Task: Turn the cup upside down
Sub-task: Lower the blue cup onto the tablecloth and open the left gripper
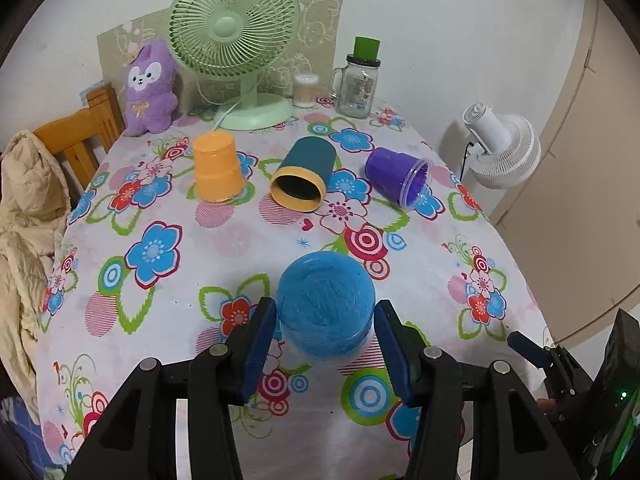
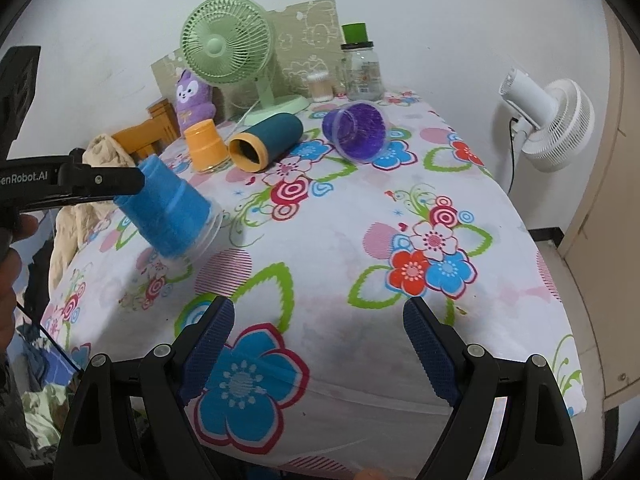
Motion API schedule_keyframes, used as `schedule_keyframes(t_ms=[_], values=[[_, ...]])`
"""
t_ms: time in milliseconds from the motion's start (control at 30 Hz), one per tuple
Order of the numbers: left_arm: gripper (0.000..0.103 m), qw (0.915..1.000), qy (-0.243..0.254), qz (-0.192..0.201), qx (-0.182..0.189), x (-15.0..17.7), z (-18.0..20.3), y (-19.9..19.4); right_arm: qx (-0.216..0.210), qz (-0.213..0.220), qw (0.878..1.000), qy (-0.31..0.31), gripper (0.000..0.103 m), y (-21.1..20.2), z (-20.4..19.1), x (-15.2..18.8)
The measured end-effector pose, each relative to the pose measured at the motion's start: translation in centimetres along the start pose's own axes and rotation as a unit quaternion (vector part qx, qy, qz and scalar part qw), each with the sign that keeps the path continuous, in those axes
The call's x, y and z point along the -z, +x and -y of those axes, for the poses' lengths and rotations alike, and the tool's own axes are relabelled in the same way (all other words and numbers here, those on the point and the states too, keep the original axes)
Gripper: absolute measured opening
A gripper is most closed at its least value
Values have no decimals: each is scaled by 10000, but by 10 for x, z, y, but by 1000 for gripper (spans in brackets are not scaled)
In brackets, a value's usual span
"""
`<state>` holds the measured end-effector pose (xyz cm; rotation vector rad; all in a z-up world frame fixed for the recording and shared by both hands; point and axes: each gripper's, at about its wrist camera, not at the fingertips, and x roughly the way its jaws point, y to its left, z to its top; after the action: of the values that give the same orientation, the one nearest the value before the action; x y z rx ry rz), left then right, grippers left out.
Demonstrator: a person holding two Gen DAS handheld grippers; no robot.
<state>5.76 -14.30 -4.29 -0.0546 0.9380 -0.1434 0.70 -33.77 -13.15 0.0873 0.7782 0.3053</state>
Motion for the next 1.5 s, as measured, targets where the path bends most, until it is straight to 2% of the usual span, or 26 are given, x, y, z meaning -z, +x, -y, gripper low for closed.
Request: schedule_keyframes(t_ms=[967, 1167, 1233, 1333, 1500], values=[[51, 10000, 46, 41, -34, 2, 0, -3, -27, -62, 9998, -171, 88, 4, -12, -3], [64, 10000, 7, 78, -44, 3, -3, -6, -26, -58, 9998, -208, 88, 3, -15, -5], [73, 9999, -5, 96, -57, 4, -4, -8, -14, -53, 9997, -217, 88, 3, -17, -6], [83, 9998, -43, 173, -68, 5, -7, -11, 34, -42, 9997, -226, 88, 2, -19, -9], [93, 9994, -79, 307, -107, 6, -11, -18, 134, 71, 9995, -287, 88, -4, -25, -20]])
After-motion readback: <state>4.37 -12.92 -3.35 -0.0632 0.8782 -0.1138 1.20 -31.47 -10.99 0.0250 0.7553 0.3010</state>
